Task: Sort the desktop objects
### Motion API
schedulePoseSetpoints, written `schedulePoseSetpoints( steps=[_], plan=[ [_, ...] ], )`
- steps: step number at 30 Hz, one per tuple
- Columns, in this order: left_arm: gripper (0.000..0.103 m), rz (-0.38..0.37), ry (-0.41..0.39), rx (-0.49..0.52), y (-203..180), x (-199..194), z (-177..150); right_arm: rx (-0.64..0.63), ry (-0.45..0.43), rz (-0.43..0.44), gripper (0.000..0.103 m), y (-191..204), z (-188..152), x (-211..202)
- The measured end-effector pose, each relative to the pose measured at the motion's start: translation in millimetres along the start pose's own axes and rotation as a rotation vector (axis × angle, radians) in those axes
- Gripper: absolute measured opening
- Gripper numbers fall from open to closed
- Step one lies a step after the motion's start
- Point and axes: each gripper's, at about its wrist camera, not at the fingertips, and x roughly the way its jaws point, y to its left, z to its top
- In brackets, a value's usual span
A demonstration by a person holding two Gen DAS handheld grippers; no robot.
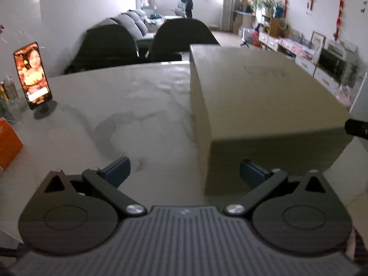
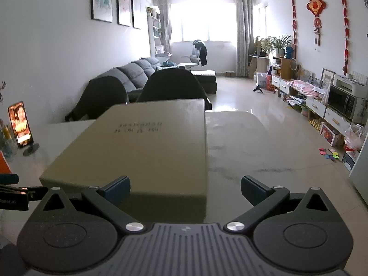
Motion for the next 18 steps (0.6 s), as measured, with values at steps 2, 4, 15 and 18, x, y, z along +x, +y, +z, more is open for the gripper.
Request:
schedulePoseSetpoints(
  steps=[2,4,15,18],
  plan=[
    [0.103,-0.008,0.011,0.001,-1.5,6.7,-1.1,-0.013,0.007,-0.004,0.103,1.4,-4.4,0.7],
    [0.103,-0.022,0.009,-0.01,-1.9,9.6,-0.9,-0.029,0.017,-0.01,0.103,4.8,-8.9,2.9],
    [0.103,-0.121,0.002,-0.091,5.2,24.1,-3.7,-0.018,0.028,0.019,0.103,1.6,-16.9,19.9],
    [0.103,-0.11,-0.006,-0.1,5.4,29.7,-4.2,-0.011,0.026,0.038,0.103,-1.0,-14.7,23.1]
  ],
)
